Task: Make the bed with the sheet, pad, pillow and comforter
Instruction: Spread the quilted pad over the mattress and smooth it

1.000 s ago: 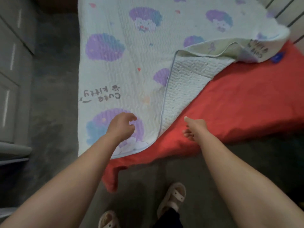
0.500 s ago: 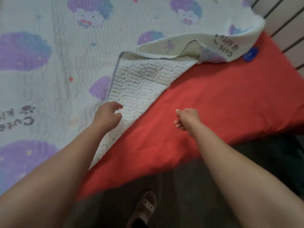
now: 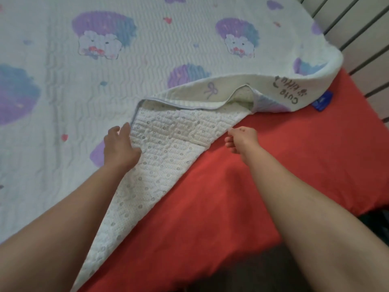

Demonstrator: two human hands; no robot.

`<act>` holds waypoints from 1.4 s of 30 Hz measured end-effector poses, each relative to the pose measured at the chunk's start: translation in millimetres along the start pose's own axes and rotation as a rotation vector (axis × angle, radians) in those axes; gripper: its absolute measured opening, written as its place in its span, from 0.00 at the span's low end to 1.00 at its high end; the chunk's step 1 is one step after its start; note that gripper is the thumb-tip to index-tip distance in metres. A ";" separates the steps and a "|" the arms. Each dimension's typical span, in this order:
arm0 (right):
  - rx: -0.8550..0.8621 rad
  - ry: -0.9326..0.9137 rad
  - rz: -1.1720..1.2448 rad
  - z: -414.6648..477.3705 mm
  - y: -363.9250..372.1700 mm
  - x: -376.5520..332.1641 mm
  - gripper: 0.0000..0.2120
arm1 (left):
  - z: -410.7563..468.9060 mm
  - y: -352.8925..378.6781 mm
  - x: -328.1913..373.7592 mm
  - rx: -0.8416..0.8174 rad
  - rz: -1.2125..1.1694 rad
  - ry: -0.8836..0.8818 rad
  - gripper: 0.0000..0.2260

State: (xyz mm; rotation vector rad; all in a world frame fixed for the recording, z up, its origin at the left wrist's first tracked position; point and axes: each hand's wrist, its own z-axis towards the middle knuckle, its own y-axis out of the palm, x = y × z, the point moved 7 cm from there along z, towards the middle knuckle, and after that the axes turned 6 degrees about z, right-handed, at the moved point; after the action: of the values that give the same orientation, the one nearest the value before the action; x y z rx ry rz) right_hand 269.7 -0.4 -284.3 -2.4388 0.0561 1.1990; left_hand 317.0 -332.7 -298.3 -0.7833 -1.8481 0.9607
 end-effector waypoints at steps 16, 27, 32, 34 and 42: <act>-0.376 0.070 0.222 92.0 53.9 -72.7 0.09 | 40.1 11.3 24.3 -0.007 -0.197 -0.135 0.16; -0.242 -0.095 0.394 77.8 -78.5 -55.9 0.14 | -74.1 35.0 97.5 0.023 -0.370 -0.138 0.14; -0.024 -0.216 0.219 91.4 -166.9 -24.8 0.15 | -135.8 81.5 151.6 -0.163 -0.237 -0.018 0.10; 0.051 -0.231 0.091 90.0 -206.5 -8.6 0.13 | -162.6 108.8 170.9 -0.278 -0.158 0.044 0.13; 0.154 -0.313 -0.551 94.5 -319.7 56.8 0.16 | -209.0 195.8 184.8 -0.551 0.353 0.279 0.04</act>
State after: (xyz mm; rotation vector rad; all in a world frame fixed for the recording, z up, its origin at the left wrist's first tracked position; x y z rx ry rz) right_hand 303.9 335.6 -266.5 -1.9217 -0.5552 1.2358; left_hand 455.1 -22.3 -324.7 -1.5358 -1.7691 0.5031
